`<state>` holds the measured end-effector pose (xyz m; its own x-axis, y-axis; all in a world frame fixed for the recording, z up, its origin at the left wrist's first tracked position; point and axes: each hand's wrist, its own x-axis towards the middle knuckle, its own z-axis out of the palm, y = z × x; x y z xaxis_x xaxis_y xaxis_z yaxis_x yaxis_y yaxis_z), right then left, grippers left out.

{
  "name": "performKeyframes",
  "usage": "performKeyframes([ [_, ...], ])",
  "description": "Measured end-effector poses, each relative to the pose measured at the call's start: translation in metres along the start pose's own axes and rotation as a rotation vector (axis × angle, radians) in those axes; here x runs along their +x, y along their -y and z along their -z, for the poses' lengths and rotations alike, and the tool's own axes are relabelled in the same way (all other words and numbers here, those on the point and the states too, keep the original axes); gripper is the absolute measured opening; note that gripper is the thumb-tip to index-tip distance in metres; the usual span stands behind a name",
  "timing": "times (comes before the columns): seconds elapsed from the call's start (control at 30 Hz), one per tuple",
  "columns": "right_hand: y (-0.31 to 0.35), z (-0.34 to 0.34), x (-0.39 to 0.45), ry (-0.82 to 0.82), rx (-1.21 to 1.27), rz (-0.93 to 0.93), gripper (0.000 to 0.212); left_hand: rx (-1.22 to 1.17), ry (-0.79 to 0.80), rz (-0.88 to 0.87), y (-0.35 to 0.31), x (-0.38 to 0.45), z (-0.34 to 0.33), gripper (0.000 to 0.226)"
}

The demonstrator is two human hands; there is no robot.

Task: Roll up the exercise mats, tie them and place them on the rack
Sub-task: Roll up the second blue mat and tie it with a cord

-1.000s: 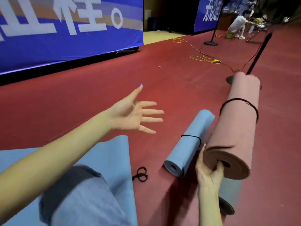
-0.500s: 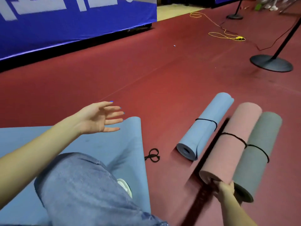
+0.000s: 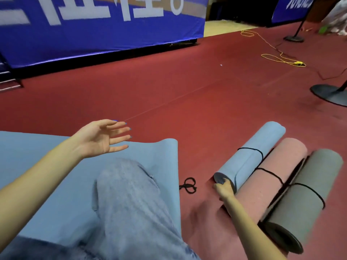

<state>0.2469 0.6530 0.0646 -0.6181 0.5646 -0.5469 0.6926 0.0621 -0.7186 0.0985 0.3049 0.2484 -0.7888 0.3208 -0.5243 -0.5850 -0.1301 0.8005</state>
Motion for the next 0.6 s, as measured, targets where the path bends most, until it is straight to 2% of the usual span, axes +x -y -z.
performKeyframes([
  [0.1,0.044,-0.042,0.003,0.166,-0.054,0.178,0.047,-0.072,-0.122,-0.037,0.006,-0.019,0.053,0.023],
  [0.17,0.084,-0.067,-0.023,0.204,-0.109,0.467,0.036,-0.080,-0.216,-0.029,0.021,-0.031,0.090,0.021],
  [0.23,0.122,-0.096,-0.052,0.224,-0.170,0.793,0.035,-0.061,-0.329,-0.014,0.043,-0.049,0.131,0.020],
  [0.37,0.201,-0.130,-0.125,0.201,-0.027,1.192,0.031,-0.077,-0.524,0.069,0.088,-0.083,0.192,0.016],
  [0.5,0.237,-0.160,-0.207,0.456,-0.004,1.279,0.032,-0.116,-0.617,-0.001,0.105,-0.101,0.216,0.022],
  [0.6,0.222,-0.185,-0.243,0.636,-0.233,1.299,0.025,-0.136,-0.551,-0.035,0.109,-0.106,0.208,0.017],
])
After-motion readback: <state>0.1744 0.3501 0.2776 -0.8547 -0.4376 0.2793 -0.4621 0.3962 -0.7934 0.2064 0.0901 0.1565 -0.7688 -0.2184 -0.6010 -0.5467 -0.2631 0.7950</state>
